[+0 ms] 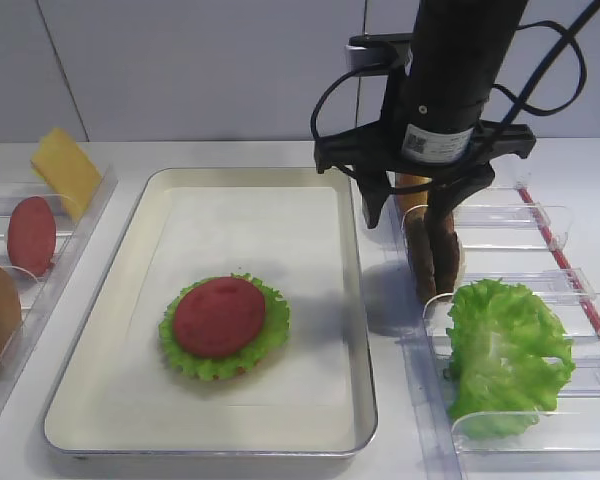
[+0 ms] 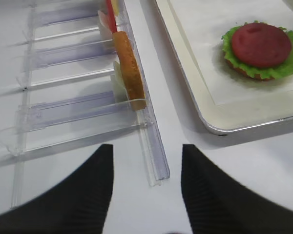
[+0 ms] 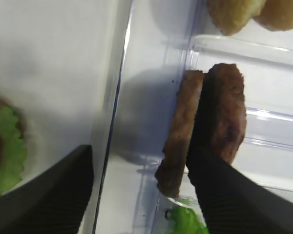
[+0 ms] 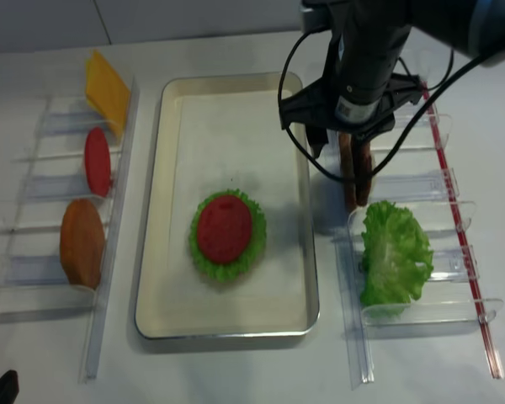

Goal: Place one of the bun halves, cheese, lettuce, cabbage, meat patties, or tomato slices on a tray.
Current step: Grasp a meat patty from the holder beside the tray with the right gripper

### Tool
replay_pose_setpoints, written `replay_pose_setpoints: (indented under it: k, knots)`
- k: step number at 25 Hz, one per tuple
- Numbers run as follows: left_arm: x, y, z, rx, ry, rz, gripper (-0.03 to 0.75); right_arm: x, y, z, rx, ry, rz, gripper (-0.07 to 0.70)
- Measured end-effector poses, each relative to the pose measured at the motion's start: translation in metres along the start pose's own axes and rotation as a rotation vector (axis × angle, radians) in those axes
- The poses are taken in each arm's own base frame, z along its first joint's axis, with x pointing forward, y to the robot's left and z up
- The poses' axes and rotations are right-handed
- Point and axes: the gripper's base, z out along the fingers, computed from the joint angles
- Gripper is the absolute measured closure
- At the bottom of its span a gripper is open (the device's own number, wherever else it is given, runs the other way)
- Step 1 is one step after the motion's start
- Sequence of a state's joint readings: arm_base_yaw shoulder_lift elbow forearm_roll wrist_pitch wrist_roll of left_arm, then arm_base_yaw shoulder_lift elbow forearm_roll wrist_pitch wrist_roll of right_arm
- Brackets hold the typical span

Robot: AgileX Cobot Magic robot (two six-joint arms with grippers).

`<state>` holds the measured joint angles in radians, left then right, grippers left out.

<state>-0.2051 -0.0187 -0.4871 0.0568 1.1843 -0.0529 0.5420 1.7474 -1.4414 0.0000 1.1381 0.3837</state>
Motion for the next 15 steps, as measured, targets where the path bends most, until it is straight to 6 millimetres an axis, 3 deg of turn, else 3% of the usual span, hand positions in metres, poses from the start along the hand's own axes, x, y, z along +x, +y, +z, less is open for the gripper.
replay_pose_setpoints:
  k: [15]
  knots:
    - [0.000, 0.000, 0.000, 0.000, 0.000, 0.000, 0.413, -0.005, 0.000, 0.026, 0.047, 0.050, 0.008, 0.156]
